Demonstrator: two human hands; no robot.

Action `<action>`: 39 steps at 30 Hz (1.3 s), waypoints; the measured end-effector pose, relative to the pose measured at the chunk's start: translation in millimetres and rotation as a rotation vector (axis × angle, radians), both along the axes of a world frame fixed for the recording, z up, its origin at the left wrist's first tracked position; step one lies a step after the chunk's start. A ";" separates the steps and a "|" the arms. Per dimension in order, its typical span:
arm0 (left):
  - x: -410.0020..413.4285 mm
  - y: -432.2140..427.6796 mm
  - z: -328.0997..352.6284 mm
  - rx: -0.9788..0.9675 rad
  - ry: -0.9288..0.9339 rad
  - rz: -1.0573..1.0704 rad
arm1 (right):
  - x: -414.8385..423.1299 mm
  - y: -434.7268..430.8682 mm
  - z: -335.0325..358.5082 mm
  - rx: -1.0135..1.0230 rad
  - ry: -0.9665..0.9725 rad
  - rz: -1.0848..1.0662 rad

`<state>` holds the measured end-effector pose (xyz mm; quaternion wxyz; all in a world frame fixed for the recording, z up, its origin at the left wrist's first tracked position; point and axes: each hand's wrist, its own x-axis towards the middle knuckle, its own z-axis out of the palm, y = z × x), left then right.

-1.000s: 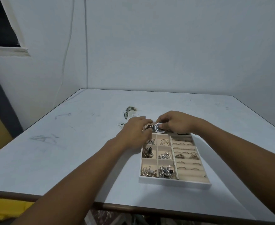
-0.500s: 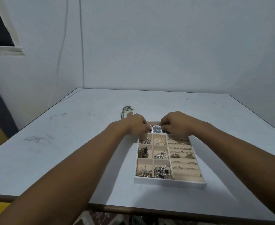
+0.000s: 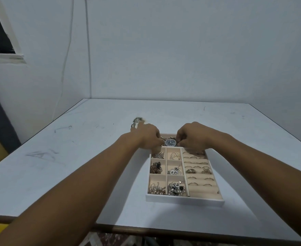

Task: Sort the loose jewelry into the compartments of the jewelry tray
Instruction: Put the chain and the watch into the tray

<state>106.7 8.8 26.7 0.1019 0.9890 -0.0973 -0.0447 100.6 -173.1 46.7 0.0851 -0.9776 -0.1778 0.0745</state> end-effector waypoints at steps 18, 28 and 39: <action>8.2 4.1 -8.3 -0.151 -0.167 -0.095 | 1.7 0.9 0.1 -0.113 -0.066 -0.064; 22.2 2.4 -14.8 -0.051 -0.280 -0.151 | 10.2 -7.6 -4.9 0.032 -0.132 0.067; 15.4 9.1 -6.6 -0.149 -0.317 -0.182 | 8.6 -18.1 -6.0 0.005 -0.216 0.087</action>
